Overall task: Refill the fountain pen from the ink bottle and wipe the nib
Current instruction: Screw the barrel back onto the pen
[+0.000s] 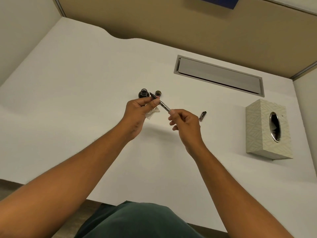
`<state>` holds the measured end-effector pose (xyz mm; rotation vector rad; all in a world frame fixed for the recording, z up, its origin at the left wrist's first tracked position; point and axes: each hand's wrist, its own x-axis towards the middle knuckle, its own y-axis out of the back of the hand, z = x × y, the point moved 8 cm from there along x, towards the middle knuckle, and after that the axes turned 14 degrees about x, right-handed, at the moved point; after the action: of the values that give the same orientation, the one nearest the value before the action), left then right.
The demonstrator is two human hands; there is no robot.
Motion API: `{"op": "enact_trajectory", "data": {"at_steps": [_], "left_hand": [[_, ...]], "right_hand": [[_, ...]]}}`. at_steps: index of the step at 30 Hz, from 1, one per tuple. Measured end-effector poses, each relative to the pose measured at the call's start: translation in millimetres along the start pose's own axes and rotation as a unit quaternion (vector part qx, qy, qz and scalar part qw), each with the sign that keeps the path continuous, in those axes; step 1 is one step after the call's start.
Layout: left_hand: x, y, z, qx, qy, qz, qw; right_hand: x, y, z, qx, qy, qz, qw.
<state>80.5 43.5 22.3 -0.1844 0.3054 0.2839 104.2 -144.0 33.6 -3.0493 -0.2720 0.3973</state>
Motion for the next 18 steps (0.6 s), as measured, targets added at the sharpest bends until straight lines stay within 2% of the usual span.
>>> {"op": "enact_trajectory", "data": {"at_steps": [5, 12, 15, 18], "left_hand": [[-6, 1, -4, 0.005, 0.000, 0.023, 1.000], [-7, -11, -7, 0.012, -0.005, 0.025, 1.000], [-6, -14, -9, 0.014, -0.002, 0.034, 0.999], [-5, -15, -10, 0.016, 0.002, 0.038, 0.999]], "right_hand": [[-1, 4, -4, -0.009, 0.043, -0.016, 0.999], [0, 9, 4, -0.034, 0.009, -0.064, 0.997], [2, 14, 4, -0.040, 0.013, -0.061, 0.997], [2, 20, 0, -0.062, 0.053, -0.028, 0.996]]}}
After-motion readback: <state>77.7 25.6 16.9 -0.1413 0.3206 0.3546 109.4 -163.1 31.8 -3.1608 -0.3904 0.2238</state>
